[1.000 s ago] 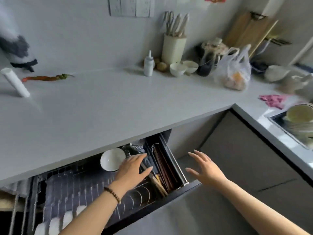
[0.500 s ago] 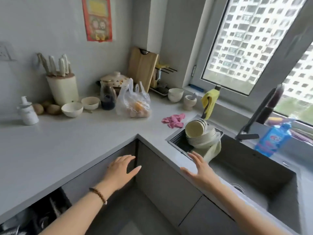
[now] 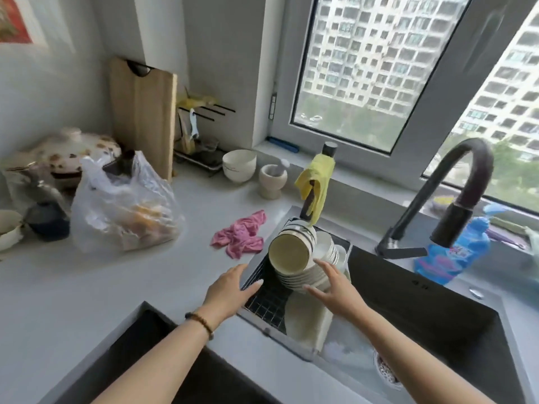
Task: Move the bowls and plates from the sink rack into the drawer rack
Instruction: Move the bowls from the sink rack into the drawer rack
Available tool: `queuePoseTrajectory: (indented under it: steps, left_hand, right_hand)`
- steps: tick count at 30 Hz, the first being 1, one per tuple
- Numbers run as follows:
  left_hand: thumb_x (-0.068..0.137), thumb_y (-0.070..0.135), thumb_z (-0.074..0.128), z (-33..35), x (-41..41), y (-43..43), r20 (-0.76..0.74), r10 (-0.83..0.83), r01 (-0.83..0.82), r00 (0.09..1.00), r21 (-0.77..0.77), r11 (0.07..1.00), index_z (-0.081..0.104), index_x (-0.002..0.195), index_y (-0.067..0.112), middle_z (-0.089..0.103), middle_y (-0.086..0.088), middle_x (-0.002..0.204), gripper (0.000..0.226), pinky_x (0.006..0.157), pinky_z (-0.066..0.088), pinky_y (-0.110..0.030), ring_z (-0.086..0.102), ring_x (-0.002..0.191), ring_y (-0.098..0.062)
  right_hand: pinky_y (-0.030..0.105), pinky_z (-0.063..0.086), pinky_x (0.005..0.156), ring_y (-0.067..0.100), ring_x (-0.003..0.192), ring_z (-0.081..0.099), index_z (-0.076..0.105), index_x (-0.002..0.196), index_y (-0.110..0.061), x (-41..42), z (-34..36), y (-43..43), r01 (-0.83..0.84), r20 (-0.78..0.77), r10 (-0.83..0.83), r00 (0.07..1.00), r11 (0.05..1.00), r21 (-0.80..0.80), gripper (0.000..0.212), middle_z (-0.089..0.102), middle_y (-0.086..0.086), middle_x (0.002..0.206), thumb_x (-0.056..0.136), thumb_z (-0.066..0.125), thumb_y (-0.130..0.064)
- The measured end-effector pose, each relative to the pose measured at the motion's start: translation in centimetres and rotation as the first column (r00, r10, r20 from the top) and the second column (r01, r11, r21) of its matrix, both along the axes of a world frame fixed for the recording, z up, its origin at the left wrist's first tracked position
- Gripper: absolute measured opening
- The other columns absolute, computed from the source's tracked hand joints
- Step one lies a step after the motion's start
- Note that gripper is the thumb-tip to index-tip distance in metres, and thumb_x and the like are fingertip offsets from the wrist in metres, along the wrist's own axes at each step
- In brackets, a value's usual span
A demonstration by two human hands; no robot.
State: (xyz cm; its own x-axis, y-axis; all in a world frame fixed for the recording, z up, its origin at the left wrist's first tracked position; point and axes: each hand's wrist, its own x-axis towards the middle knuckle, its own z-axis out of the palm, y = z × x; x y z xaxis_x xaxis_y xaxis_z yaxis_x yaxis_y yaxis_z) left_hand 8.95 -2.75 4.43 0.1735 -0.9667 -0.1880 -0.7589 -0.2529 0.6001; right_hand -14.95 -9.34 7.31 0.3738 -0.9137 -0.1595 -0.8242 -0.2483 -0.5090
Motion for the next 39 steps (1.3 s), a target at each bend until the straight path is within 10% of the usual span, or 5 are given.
queuePoseTrajectory:
  steps: [10,17,27,39]
  left_hand:
    - [0.087,0.061,0.046,-4.6,0.0,-13.3,-0.099,-0.048,0.059,0.994,0.115,0.992,0.031,0.143,0.021,0.041,0.001,0.147,0.070,0.102,0.043,-0.037,0.045,0.130,-0.021]
    - [0.088,0.049,0.054,-6.0,-0.2,-15.6,-0.209,-0.047,0.062,0.977,0.065,0.996,0.050,0.128,0.020,0.058,0.002,0.128,0.050,0.094,0.049,-0.038,0.056,0.115,-0.016]
    - [0.087,0.037,0.061,-6.1,-0.8,-16.4,-0.291,0.026,-0.039,0.956,-0.040,0.998,0.062,0.103,0.025,0.063,0.013,0.088,0.020,0.065,0.047,-0.019,0.060,0.079,-0.007]
    - [0.091,0.020,0.057,-4.8,0.5,-14.2,-0.556,0.082,-0.178,0.827,-0.121,0.977,0.055,0.103,0.030,0.060,0.011,0.106,0.016,0.074,0.050,-0.022,0.061,0.093,-0.012]
  right_hand:
    - [0.034,0.032,0.110,0.015,0.124,0.046,0.046,0.135,-0.024,2.6,-3.5,-10.1,0.118,-0.094,-0.124,0.988,0.990,-0.075,0.061,0.058,-0.004,0.125,0.084,0.065,-0.050]
    - [0.040,0.030,0.109,0.010,0.086,0.056,0.060,0.093,-0.021,3.0,-5.0,-12.5,0.199,-0.064,-0.203,0.977,0.978,-0.071,0.021,0.068,-0.011,0.087,0.086,0.068,-0.039]
    - [0.042,0.024,0.112,0.028,0.076,0.061,0.057,0.071,-0.019,3.9,-6.7,-13.8,0.263,-0.111,-0.296,0.949,0.933,-0.246,0.019,0.069,0.004,0.070,0.088,0.064,-0.026]
    - [0.034,0.028,0.106,0.012,0.062,0.052,0.055,0.070,-0.020,5.2,-4.8,-12.9,0.199,0.047,-0.193,0.980,0.950,-0.240,0.022,0.056,-0.008,0.062,0.089,0.065,-0.028]
